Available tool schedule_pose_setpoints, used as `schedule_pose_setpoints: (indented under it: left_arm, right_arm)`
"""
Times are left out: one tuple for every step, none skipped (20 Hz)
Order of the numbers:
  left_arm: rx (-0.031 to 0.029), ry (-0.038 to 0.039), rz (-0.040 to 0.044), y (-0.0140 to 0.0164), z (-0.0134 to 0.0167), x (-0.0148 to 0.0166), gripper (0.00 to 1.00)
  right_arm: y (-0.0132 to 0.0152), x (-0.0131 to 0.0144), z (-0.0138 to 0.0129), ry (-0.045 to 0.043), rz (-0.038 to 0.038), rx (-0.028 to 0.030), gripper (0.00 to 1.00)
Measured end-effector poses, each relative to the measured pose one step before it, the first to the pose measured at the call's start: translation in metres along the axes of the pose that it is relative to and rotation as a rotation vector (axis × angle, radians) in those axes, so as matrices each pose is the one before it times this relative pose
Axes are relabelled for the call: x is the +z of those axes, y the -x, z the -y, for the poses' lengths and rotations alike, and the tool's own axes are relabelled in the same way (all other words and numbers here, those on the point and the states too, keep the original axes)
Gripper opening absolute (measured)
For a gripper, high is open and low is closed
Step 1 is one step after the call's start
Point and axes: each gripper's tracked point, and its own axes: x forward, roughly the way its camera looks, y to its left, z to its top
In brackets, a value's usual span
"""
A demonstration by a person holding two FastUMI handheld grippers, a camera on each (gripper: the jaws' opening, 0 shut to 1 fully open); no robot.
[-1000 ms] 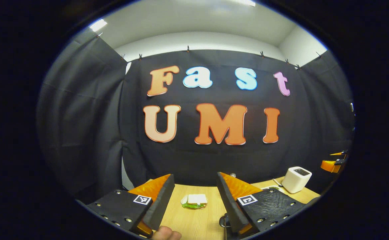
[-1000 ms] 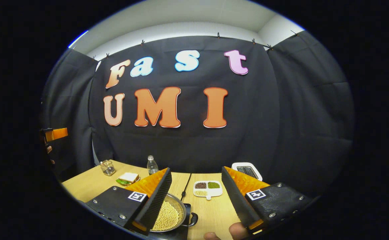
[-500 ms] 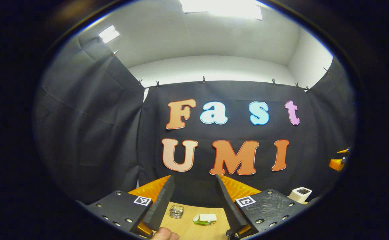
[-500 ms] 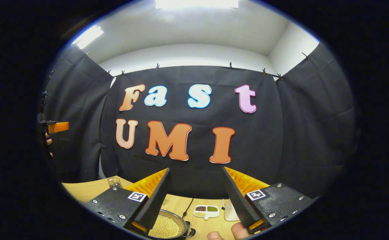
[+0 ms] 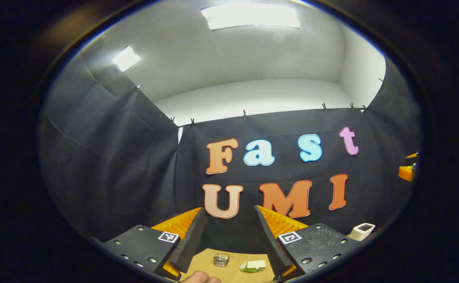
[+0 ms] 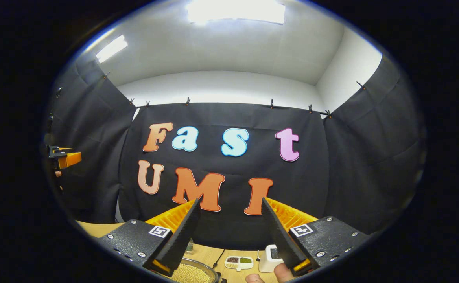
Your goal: First push the handle of the pot to place it horizontally, then grasp the pot with both hands and set it on the induction cooktop.
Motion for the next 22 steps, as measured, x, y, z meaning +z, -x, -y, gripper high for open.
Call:
schedule_pose_setpoints:
  left_arm:
    - [-0.01494,0.01471,-0.00393,-0.00130,0.00426,0.00122,0.76]
    - [-0.00720,0.01694,-0.01116,0.00008,0.00246,0.00063,0.76]
    - [-0.00149,0.00496,-0.01378,-0.00051,-0.00186,-0.00163,0.76]
    - [0.00477,-0.00685,-0.00004,0.00032,-0.00014,0.00241,0.75]
    - [0.00822,-0.01465,0.00435,0.00016,-0.00073,0.00250,0.76]
    - [0.00460,-0.01083,0.00052,0.00022,0.00167,0.00271,0.75]
    - [0.00017,-0.00687,0.00207,0.00063,0.00085,0.00176,0.75]
    - [0.00512,-0.00980,0.00562,0.00040,-0.00065,0.00243,0.75]
    - [0.00345,-0.00693,0.00204,0.00012,-0.00088,0.00035,0.75]
    - [-0.00715,0.00793,-0.00560,-0.00055,0.00233,-0.00072,0.76]
    - [-0.01178,0.00921,-0.00111,-0.00054,0.00168,-0.00185,0.76]
    - [-0.00094,-0.00053,0.00510,-0.00042,-0.00190,0.00225,0.76]
    - [0.00319,-0.00062,0.01250,-0.00007,-0.00184,0.00165,0.76]
    - [-0.00036,-0.00196,0.00618,0.00203,0.00201,0.00116,0.76]
    - [-0.00184,-0.00237,0.00021,0.00036,0.00083,-0.00200,0.75]
    - [-0.00357,-0.00204,-0.00126,0.00029,0.00062,-0.00224,0.75]
    - [-0.00181,0.00250,0.00102,0.00021,-0.00056,0.00003,0.75]
    - [-0.00378,0.00806,-0.00084,0.00078,0.00013,0.00032,0.75]
    - [-0.00348,0.00474,-0.00007,0.00025,-0.00041,0.00031,0.75]
    - [-0.00009,-0.00059,0.00540,0.00052,-0.00003,0.00106,0.75]
    - [0.00228,-0.00070,0.00826,0.00034,-0.00006,0.00193,0.75]
    - [0.00388,0.00076,0.00790,0.00126,0.00040,0.00094,0.75]
  right_arm:
    - [0.00040,0.00222,0.00067,-0.00227,0.00280,0.00124,0.95]
    - [-0.00057,0.00062,-0.00065,-0.00636,-0.00073,-0.00043,0.95]
    - [0.00008,-0.00006,-0.00209,-0.00720,-0.00042,0.00755,0.97]
    - [-0.00041,0.00113,-0.00265,-0.00367,-0.00112,0.00683,0.95]
    - [-0.00176,0.00017,-0.00114,-0.00021,-0.00190,0.00330,0.95]
    - [-0.00028,0.00173,-0.00110,0.00310,0.00036,0.00414,0.95]
    - [0.00026,0.00155,0.00027,0.00271,-0.00023,0.00156,0.95]
    - [0.00057,0.00301,-0.00138,0.00024,0.00485,0.00465,0.95]
    - [0.00100,0.00228,-0.00136,-0.00482,0.00571,0.00371,0.95]
    - [0.00235,-0.00081,-0.00329,-0.00786,-0.00203,0.01236,0.95]
    - [0.00197,-0.00273,-0.00561,-0.00998,-0.00431,0.01792,0.95]
    - [0.00177,-0.00018,-0.00515,-0.00671,0.00106,0.01955,0.95]
    - [-0.00056,0.00039,-0.00267,0.00071,0.00171,0.01207,0.95]
    - [-0.00052,0.00038,-0.00087,0.00477,0.00509,0.00253,0.95]
    - [-0.00111,0.00098,-0.00140,0.00689,0.00955,0.00158,0.93]
    - [0.00004,0.00155,-0.00159,0.00499,0.00997,-0.00125,0.95]
    - [0.00082,0.00073,-0.00151,0.00387,0.00703,0.00046,0.95]
    - [0.00160,-0.00006,-0.00258,0.00325,0.00406,0.00340,0.95]
    - [0.00157,-0.00006,-0.00356,0.00255,-0.00094,0.00507,0.95]
    - [0.00153,-0.00146,-0.00228,0.00537,-0.00486,0.00475,0.95]
    - [0.00005,-0.00120,-0.00119,0.00679,-0.00263,0.00183,0.95]
    - [0.00113,0.00006,-0.00120,0.00513,0.00146,0.00153,0.95]
